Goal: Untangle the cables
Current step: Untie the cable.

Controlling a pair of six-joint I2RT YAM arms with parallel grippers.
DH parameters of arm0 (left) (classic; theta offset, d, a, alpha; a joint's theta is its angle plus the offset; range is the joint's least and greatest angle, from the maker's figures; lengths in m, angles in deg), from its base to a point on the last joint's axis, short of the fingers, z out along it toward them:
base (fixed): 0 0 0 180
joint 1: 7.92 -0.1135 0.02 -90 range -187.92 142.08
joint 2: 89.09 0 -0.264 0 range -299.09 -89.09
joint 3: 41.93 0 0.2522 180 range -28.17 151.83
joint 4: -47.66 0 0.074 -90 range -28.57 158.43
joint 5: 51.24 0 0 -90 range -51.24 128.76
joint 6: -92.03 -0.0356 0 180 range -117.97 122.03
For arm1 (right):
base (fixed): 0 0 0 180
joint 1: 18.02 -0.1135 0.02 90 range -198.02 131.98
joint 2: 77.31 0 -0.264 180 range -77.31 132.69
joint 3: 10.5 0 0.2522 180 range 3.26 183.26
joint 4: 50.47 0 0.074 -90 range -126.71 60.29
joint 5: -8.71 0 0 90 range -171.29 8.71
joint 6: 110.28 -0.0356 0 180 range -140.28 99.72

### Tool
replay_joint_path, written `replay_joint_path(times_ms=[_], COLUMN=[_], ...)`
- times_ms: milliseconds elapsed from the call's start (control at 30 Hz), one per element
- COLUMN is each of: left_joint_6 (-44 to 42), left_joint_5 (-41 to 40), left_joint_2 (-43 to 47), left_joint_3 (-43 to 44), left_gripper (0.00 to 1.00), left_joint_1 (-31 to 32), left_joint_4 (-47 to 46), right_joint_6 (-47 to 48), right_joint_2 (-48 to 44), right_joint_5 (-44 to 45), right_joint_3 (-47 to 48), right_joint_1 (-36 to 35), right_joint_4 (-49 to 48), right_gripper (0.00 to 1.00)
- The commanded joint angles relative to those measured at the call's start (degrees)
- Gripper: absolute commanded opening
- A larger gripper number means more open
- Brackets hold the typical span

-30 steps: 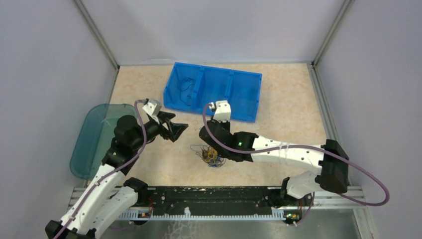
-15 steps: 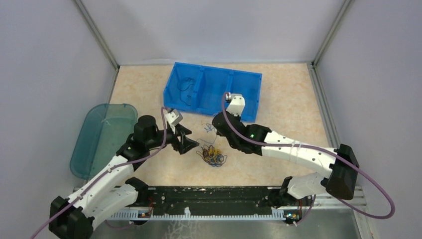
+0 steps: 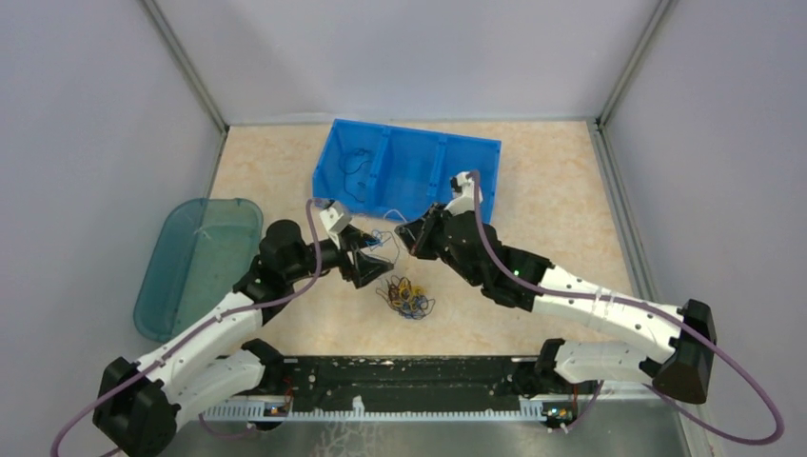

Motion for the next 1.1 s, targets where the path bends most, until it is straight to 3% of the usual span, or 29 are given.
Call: replay_joint_path(times_ms=[0,200,367,600,833,1067], left_joint_6=[1.95,3.53,1.56,1.18,0.84,-2.05], left_joint_5=[1.18,3.56,2.83,6.20,17.23,11.84], left_joint_2=[1.86,1.78,2.65,5.58,7.24,9.05], left_joint_3=[4.08,7.36,6.88,4.69,5.33,5.56], left_gripper=[0.86,0.86,0.78,0.77,0.82,0.72], left_joint_1=[0.27,0.26,0.25,0.28,0.26,0.28], left_joint_4=[-6.34,-6.46,-4.29,-2.03,-1.75,-1.32], right_joint_6=[-2.15,-1.51,-2.73,-3.33,-2.27,-1.46], right_joint_2=[-5.01,-4.80,-7.59,-10.57,-10.42,-10.15], right_joint_5=[-10.30,-20.25,-20.49,-20.16,-23.01,-25.32], right_joint_3=[-3.85,-6.03,-9.35,-11.80,-11.66,-11.54], right_joint_1=[1.29,1.53,1.47,1.53,1.49,1.48], right_joint_4=[-14.17,-21.87,-26.62,-31.98,-34.80,-34.80], right_gripper=[0.00,0.00,0.00,0.00,0.00,0.00])
